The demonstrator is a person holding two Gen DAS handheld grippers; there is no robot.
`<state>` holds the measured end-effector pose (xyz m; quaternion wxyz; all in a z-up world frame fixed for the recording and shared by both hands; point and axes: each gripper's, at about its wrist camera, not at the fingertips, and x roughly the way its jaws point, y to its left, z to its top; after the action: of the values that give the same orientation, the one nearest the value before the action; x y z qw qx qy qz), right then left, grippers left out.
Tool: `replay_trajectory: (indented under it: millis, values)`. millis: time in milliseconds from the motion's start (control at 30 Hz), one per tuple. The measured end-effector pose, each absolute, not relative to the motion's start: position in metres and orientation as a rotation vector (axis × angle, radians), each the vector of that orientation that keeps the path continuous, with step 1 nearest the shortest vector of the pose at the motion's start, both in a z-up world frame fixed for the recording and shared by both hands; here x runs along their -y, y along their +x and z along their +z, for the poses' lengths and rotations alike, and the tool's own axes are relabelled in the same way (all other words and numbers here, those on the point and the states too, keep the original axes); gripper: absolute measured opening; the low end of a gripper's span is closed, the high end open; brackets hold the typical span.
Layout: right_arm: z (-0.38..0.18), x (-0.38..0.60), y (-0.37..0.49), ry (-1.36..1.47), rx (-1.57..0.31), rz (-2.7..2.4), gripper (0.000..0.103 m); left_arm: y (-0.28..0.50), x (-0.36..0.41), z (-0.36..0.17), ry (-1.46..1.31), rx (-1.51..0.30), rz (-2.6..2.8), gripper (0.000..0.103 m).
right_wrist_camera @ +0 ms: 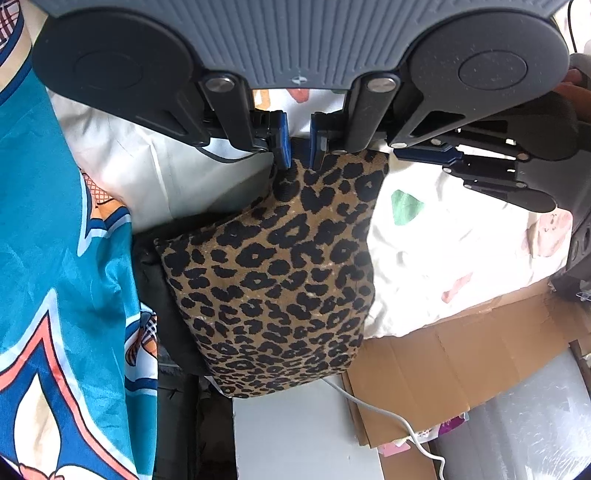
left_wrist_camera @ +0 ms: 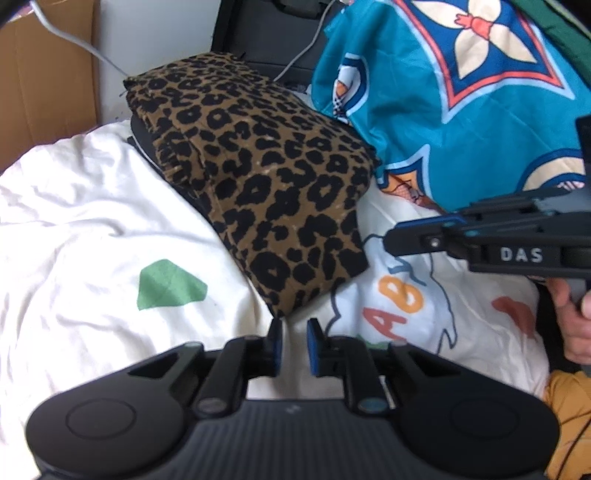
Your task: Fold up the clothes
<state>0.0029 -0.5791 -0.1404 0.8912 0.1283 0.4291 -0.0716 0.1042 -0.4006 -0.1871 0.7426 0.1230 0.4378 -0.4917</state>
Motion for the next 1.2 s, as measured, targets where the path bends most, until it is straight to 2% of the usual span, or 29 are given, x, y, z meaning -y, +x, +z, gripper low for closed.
replay_trajectory:
  millis: [100, 167, 200, 267, 300, 333, 433, 467, 533, 567, 633, 733, 1200]
  values:
    - [-0.136, 0.575, 0.004, 0.283, -0.883, -0.136, 0.011, 0.102, 0.392, -0.17, 0.283, -0.938, -1.077, 0.018]
    - [-0.132, 0.572, 0.006, 0.284, -0.88, -0.13, 0.011, 0.102, 0.385, -0.158, 0.29, -0.922, -1.075, 0.026]
    - [-0.129, 0.571, 0.007, 0.285, -0.876, -0.129, 0.011, 0.102, 0.38, -0.151, 0.295, -0.913, -1.067, 0.034]
    - [-0.122, 0.569, 0.009, 0.294, -0.866, -0.133, 0.023, 0.102, 0.371, -0.137, 0.305, -0.895, -1.046, 0.048]
    - [-0.118, 0.567, 0.009, 0.299, -0.861, -0.131, 0.041, 0.103, 0.365, -0.13, 0.308, -0.885, -1.026, 0.059]
    - [-0.114, 0.566, 0.009, 0.304, -0.856, -0.128, 0.047, 0.104, 0.359, -0.122, 0.308, -0.875, -1.008, 0.067]
    - [-0.1, 0.558, 0.009, 0.289, -0.86, -0.097, 0.05, 0.11, 0.339, -0.096, 0.273, -0.836, -0.977, 0.081]
    - [-0.096, 0.557, 0.008, 0.291, -0.859, -0.094, 0.052, 0.112, 0.332, -0.088, 0.263, -0.823, -0.969, 0.083]
    - [-0.087, 0.554, 0.006, 0.298, -0.855, -0.088, 0.07, 0.117, 0.319, -0.073, 0.249, -0.804, -0.948, 0.085]
    - [-0.082, 0.553, 0.004, 0.301, -0.851, -0.085, 0.075, 0.118, 0.313, -0.066, 0.241, -0.8, -0.932, 0.085]
    - [-0.072, 0.551, 0.001, 0.307, -0.838, -0.08, 0.096, 0.12, 0.301, -0.054, 0.217, -0.797, -0.901, 0.087]
    - [-0.058, 0.548, -0.004, 0.325, -0.812, -0.073, 0.102, 0.118, 0.283, -0.037, 0.178, -0.805, -0.876, 0.089]
    - [0.015, 0.523, -0.028, 0.369, -0.76, -0.099, 0.102, 0.084, 0.205, 0.028, 0.086, -0.759, -0.689, 0.097]
